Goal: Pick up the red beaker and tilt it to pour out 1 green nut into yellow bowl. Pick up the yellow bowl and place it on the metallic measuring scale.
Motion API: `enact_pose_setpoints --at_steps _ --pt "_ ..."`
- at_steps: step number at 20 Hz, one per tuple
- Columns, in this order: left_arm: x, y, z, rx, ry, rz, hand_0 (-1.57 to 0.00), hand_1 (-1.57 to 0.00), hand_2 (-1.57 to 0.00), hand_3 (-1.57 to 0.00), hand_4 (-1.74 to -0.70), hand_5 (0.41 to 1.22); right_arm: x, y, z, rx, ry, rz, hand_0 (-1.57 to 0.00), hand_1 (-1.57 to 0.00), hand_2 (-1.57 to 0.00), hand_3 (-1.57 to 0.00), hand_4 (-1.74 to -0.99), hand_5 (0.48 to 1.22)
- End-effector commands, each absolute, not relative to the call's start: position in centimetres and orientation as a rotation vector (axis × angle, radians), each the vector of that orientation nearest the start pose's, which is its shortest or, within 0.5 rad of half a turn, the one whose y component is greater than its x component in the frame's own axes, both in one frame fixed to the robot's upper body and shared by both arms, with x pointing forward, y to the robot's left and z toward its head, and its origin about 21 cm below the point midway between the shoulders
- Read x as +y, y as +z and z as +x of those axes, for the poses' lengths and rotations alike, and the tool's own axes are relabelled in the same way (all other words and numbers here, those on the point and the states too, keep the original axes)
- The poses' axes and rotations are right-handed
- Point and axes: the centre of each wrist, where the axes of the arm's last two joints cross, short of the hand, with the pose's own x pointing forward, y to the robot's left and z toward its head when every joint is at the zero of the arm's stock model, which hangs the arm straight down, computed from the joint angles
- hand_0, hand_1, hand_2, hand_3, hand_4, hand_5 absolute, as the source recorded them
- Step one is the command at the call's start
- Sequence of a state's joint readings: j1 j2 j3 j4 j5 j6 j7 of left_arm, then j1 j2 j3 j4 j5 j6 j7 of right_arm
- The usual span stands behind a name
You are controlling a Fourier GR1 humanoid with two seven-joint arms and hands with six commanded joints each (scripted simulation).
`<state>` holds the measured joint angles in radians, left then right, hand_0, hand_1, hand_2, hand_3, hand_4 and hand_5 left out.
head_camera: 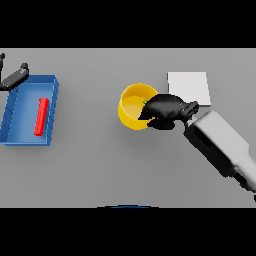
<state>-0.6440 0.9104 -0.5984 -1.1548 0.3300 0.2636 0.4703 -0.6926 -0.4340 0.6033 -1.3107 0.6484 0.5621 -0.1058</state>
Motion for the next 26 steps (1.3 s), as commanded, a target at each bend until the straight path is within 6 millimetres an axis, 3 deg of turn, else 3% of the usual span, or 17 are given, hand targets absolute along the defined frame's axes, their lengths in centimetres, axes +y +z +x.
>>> enact_pose_setpoints --at_steps 1,5,6,13,18,19,21,26 --pt "33.4 13.0 36.1 -1.116 -0.469 0.696 0.0 0.0 0.0 0.0 -0.8 0.737 -14.6 10.5 35.3 -1.297 1.948 -0.271 -1.56 -1.55 -1.56 -1.36 -1.724 1.218" --pt "33.4 12.6 36.2 -1.115 -0.478 0.702 0.0 0.0 0.0 0.0 -0.8 0.747 -15.2 11.5 35.9 -1.299 1.921 -0.315 -1.57 -1.56 -1.56 -1.27 -1.723 1.219" --pt "33.4 12.7 36.0 -1.11 -0.482 0.702 0.0 0.0 0.0 0.0 -0.79 0.748 -15.7 12.0 36.3 -1.301 1.91 -0.36 -1.47 -1.53 -1.57 -1.28 -1.723 1.22" --pt "33.6 13.0 36.0 -1.104 -0.461 0.7 0.0 0.0 0.0 0.0 -0.8 0.757 -19.5 13.7 38.8 -1.256 1.801 -0.54 -1.55 -1.56 -1.57 -1.41 -1.725 1.221" --pt "34.1 13.1 36.2 -1.1 -0.453 0.706 0.0 0.0 0.0 0.0 -0.8 0.753 -21.4 13.2 40.2 -1.231 1.786 -0.575 -1.56 -1.57 -1.57 -1.27 -1.723 1.221" --pt "33.8 13.2 36.1 -1.106 -0.445 0.698 0.0 0.0 0.0 0.0 -0.81 0.752 -21.3 13.3 40.3 -1.235 1.786 -0.573 -1.57 -1.55 -1.57 -1.33 -1.725 1.221" --pt "33.4 13.0 35.9 -1.1 -0.437 0.699 0.0 0.0 0.0 0.0 -0.82 0.759 -23.2 12.2 41.2 -1.159 1.706 -0.647 -1.56 -1.5 -1.55 -1.42 -1.727 1.221" --pt "33.2 13.6 35.7 -1.087 -0.428 0.697 0.0 0.0 0.0 0.0 -0.83 0.771 -25.0 10.6 42.2 -1.118 1.638 -0.661 -1.51 -1.38 -1.47 -1.52 -1.729 1.221"
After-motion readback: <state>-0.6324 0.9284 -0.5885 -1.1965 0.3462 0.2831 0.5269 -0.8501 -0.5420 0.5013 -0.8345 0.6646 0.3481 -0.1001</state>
